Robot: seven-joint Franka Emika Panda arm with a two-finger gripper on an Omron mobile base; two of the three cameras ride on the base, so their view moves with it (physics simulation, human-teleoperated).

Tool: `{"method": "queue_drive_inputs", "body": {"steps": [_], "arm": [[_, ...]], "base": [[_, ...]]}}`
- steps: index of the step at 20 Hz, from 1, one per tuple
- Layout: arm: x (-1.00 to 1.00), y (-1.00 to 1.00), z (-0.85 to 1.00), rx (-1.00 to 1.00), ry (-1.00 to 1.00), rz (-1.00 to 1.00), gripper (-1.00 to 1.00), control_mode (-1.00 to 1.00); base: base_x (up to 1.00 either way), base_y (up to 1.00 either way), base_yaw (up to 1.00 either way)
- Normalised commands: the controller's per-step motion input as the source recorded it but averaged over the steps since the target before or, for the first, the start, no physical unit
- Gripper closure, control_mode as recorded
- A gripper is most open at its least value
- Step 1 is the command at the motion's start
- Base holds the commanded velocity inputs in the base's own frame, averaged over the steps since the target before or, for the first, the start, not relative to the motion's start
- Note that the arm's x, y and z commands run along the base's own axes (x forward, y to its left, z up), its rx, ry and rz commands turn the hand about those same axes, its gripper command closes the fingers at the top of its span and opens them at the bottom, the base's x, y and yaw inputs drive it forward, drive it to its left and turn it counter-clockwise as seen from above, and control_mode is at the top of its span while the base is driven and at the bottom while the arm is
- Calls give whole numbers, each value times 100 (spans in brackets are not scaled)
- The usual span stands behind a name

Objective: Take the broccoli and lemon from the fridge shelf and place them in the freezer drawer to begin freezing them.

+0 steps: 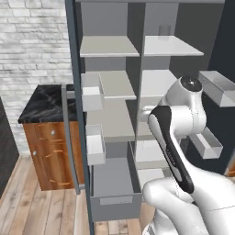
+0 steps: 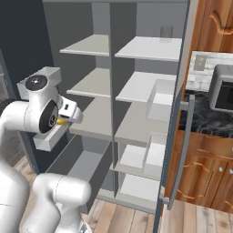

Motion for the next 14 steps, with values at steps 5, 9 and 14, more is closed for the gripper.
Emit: {"method": "queue_drive_inputs", "body": {"steps": [5,9,14], "arm": [[50,0,-60,0,15,13,100,-100],[39,0,-66,0,12,16,100,-100],[12,-5,-64,1,4,18,100,-100]], "base": [[0,0,0],[0,0,0],[0,0,0]]}}
